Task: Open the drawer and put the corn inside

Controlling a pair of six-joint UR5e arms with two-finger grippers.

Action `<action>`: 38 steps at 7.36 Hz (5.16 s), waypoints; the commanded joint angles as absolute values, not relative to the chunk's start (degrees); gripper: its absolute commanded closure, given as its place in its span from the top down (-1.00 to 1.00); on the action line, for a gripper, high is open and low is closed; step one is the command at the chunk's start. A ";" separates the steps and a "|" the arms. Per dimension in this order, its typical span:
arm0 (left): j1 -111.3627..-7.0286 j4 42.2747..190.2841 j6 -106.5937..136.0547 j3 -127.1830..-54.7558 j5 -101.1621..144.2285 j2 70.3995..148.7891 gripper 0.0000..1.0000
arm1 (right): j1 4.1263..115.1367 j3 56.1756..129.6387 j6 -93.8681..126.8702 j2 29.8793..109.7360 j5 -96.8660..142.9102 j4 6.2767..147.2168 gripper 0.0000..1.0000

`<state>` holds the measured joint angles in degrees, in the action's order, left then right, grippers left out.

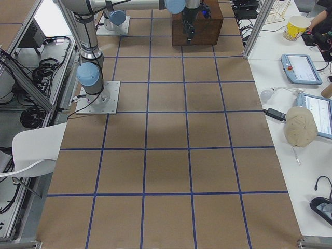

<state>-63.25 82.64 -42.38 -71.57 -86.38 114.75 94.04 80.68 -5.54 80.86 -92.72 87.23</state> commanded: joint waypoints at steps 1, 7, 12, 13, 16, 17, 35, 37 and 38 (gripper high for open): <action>-67.48 82.71 -31.66 -72.42 -87.35 113.82 -1.00 | 94.04 80.68 -5.54 80.86 -92.72 87.28 1.00; -70.75 74.62 -22.85 -80.95 -88.07 113.38 -1.00 | 94.04 80.68 -5.54 80.86 -92.72 87.19 1.00; -70.49 74.53 -23.03 -81.30 -88.24 113.21 0.61 | 94.04 80.68 -5.54 80.86 -92.72 87.19 1.00; -70.40 74.62 -23.03 -81.30 -88.33 113.03 0.62 | 94.04 80.68 -5.54 80.86 -92.72 87.19 1.00; -70.22 75.14 -23.11 -80.69 -88.24 112.68 0.61 | 94.04 80.68 -5.54 80.86 -92.72 87.28 1.00; -70.22 75.41 -23.12 -80.51 -88.24 112.33 0.61 | 94.04 80.68 -5.54 80.86 -92.72 87.19 1.00; -87.54 90.26 -0.79 -89.29 -88.24 88.06 1.00 | 94.04 80.68 -5.54 80.86 -92.72 87.19 1.00; -87.63 90.35 -0.79 -89.21 -88.33 88.15 1.00 | 94.04 80.68 -5.45 80.86 -92.72 87.19 1.00; -87.97 90.61 -0.79 -89.64 -88.42 87.98 1.00 | 94.04 80.68 -5.54 80.86 -92.72 87.27 1.00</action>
